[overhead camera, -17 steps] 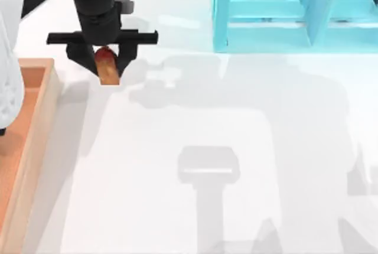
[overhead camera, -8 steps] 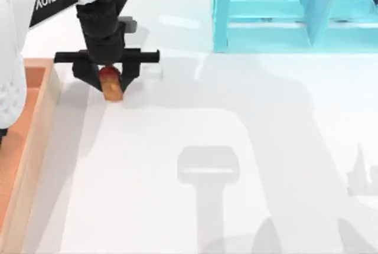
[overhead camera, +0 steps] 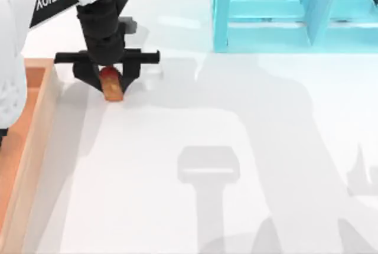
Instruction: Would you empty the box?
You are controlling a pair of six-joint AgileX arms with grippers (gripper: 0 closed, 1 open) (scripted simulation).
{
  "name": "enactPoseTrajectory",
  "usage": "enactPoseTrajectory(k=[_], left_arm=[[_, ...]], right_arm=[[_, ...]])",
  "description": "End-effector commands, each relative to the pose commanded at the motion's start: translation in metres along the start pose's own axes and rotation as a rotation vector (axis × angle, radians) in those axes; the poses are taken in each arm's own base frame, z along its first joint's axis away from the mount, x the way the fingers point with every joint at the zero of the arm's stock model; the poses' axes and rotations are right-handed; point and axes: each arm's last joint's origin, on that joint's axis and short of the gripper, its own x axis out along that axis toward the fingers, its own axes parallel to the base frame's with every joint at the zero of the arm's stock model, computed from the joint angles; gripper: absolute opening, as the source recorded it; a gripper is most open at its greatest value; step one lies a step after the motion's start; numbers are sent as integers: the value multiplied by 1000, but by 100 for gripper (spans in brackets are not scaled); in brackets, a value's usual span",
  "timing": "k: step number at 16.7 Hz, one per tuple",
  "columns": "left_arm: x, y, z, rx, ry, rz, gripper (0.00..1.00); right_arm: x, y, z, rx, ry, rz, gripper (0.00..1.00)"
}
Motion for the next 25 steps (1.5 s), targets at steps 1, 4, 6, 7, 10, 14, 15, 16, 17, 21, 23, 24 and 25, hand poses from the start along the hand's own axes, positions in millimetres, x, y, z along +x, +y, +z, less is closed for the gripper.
enactPoseTrajectory(k=[1, 4, 6, 7, 10, 14, 15, 16, 17, 21, 23, 24, 25], left_arm=[[0, 0, 0, 0, 0, 0, 45], [0, 0, 0, 0, 0, 0, 68], [0, 0, 0, 0, 0, 0, 83], [0, 0, 0, 0, 0, 0, 90], [0, 0, 0, 0, 0, 0, 100], [0, 0, 0, 0, 0, 0, 100], [0, 0, 0, 0, 0, 0, 100], [0, 0, 0, 0, 0, 0, 100], [0, 1, 0, -2, 0, 0, 100], [-13, -2, 1, 5, 8, -2, 100], [-27, -3, 3, 8, 5, -6, 100], [-34, -4, 3, 11, 3, -6, 100], [-41, -4, 3, 12, 5, -5, 100]], right_arm=[[0, 0, 0, 0, 0, 0, 100], [0, 0, 0, 0, 0, 0, 100], [0, 0, 0, 0, 0, 0, 100], [0, 0, 0, 0, 0, 0, 100], [0, 0, 0, 0, 0, 0, 100], [0, 0, 0, 0, 0, 0, 100], [0, 0, 0, 0, 0, 0, 100], [0, 0, 0, 0, 0, 0, 100], [0, 0, 0, 0, 0, 0, 100], [0, 0, 0, 0, 0, 0, 100], [0, 0, 0, 0, 0, 0, 100], [0, 0, 0, 0, 0, 0, 100], [0, 0, 0, 0, 0, 0, 100]])
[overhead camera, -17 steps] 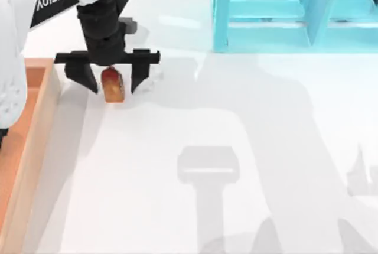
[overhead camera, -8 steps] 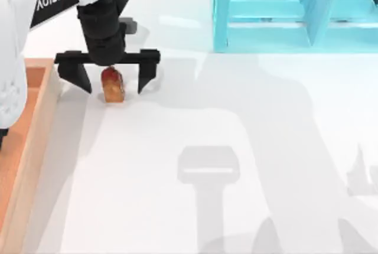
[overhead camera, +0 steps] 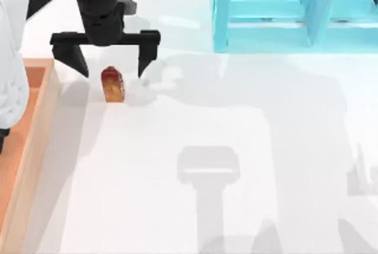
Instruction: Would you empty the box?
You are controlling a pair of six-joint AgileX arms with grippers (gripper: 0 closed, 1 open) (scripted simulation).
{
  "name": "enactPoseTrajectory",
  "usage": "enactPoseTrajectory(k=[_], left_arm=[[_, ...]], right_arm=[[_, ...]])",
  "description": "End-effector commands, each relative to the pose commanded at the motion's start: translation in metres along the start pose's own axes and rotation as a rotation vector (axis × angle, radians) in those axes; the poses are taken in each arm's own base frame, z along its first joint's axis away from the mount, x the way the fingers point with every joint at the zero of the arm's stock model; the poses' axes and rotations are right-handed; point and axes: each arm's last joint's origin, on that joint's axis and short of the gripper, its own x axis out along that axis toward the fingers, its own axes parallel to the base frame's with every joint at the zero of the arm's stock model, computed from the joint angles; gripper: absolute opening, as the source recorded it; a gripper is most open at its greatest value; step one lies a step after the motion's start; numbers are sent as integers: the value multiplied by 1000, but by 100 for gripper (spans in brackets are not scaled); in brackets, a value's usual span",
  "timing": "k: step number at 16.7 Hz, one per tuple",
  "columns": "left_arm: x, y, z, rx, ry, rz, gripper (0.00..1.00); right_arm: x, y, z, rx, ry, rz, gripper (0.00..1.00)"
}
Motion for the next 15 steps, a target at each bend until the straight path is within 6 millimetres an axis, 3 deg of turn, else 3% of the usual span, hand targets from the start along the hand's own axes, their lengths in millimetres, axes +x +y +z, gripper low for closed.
enactPoseTrajectory(k=[5, 11, 13, 15], left_arm=[[-36, 4, -2, -12, -4, 5, 100], [-39, 5, -3, -13, -6, 5, 100], [-46, 23, -3, -14, -21, 1, 100], [-60, 54, -9, -14, -37, -1, 100]], right_arm=[[0, 0, 0, 0, 0, 0, 100], [0, 0, 0, 0, 0, 0, 100], [0, 0, 0, 0, 0, 0, 100], [0, 0, 0, 0, 0, 0, 100]])
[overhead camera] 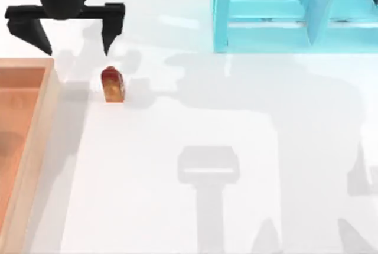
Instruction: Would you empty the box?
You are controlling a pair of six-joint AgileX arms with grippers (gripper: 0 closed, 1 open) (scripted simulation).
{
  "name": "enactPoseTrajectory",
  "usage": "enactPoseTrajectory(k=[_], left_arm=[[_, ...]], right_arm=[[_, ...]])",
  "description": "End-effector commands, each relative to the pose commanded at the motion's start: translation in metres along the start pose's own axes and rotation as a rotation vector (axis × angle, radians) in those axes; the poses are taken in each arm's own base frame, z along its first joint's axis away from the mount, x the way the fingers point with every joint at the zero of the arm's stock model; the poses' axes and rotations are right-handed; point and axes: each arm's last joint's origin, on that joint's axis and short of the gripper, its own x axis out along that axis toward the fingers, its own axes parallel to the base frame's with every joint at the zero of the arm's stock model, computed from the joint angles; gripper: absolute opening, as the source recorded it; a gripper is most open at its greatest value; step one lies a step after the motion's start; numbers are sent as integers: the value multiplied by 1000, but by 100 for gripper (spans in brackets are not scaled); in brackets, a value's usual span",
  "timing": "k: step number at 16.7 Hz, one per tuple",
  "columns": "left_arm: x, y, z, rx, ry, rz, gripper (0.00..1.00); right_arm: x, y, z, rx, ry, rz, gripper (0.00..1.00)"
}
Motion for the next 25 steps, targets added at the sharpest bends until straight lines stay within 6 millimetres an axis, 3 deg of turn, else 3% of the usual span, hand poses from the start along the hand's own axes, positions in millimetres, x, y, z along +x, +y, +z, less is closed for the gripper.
enactPoseTrajectory(k=[3, 8, 10, 18, 25], left_arm=[[-13, 45, -22, -2, 21, 2, 100], [-27, 118, -77, -6, 57, 0, 100], [-34, 137, -93, -5, 42, 2, 100], [-29, 142, -97, -4, 36, 3, 100], [37, 150, -99, -9, 37, 7, 100]], right_arm=[[0, 0, 0, 0, 0, 0, 100], [0, 0, 0, 0, 0, 0, 100], [0, 0, 0, 0, 0, 0, 100], [0, 0, 0, 0, 0, 0, 100], [0, 0, 0, 0, 0, 0, 100]])
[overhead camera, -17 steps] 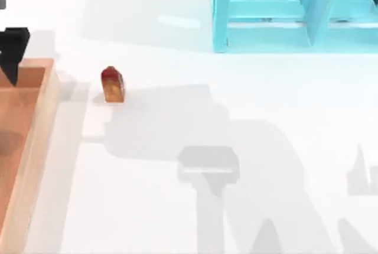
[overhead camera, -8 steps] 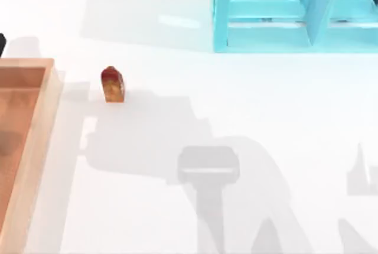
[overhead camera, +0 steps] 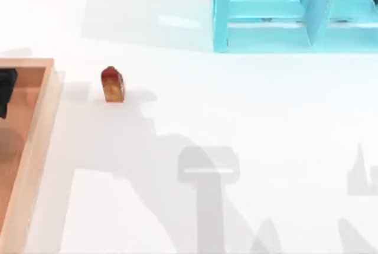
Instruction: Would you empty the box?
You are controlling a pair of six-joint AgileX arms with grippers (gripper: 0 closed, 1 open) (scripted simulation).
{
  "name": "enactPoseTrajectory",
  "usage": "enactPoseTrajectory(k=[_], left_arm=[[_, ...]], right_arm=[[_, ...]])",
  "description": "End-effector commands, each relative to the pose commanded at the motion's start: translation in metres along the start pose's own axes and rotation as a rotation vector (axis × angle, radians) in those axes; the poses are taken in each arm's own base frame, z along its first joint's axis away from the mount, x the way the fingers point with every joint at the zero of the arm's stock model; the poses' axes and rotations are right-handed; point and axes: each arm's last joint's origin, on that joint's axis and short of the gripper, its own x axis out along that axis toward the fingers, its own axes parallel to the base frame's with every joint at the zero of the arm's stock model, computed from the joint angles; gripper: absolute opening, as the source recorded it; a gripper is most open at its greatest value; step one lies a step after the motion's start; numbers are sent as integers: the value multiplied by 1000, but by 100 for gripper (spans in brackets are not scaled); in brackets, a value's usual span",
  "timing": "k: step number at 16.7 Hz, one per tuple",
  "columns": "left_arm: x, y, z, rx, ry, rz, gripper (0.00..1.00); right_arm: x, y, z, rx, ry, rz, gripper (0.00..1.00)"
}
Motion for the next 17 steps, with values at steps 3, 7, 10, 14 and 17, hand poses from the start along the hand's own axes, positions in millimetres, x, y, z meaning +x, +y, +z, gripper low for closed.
enactPoseTrajectory(k=[3, 7, 10, 14, 17], left_arm=[[24, -4, -1, 1, 0, -2, 100], [28, -7, -1, 3, -1, -4, 100], [28, -7, -1, 3, -1, -4, 85], [28, -7, -1, 3, -1, -4, 55], [28, -7, -1, 3, -1, -4, 32]], right_arm=[[0, 0, 0, 0, 0, 0, 100], [0, 0, 0, 0, 0, 0, 100], [0, 0, 0, 0, 0, 0, 100], [0, 0, 0, 0, 0, 0, 100], [0, 0, 0, 0, 0, 0, 100]])
